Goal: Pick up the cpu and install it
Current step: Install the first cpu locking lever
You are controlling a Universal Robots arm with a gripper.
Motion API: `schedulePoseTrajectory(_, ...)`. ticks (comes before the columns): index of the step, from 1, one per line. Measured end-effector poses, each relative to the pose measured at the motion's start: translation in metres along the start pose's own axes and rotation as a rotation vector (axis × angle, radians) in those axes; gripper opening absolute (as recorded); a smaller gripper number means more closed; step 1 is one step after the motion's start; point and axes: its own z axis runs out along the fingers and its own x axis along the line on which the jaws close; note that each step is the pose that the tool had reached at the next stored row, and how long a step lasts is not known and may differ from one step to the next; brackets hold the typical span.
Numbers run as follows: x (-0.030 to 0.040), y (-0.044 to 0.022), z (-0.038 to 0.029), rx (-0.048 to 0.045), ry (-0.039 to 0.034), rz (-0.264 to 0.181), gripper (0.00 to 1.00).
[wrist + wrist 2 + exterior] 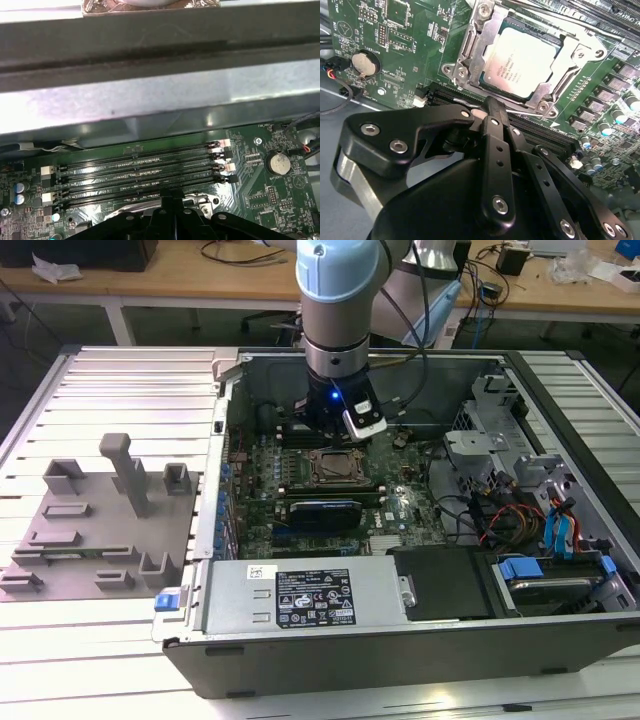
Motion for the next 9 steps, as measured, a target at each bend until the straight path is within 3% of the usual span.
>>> schedulePoseTrajectory(5, 0.0007, 0.0039, 0.0014, -0.0044, -0.0260, -0.005, 0.11)
schedulePoseTrajectory(9, 0.0030, 0.0064, 0.0017, -0.0056, -0.0352, -0.006, 0.11)
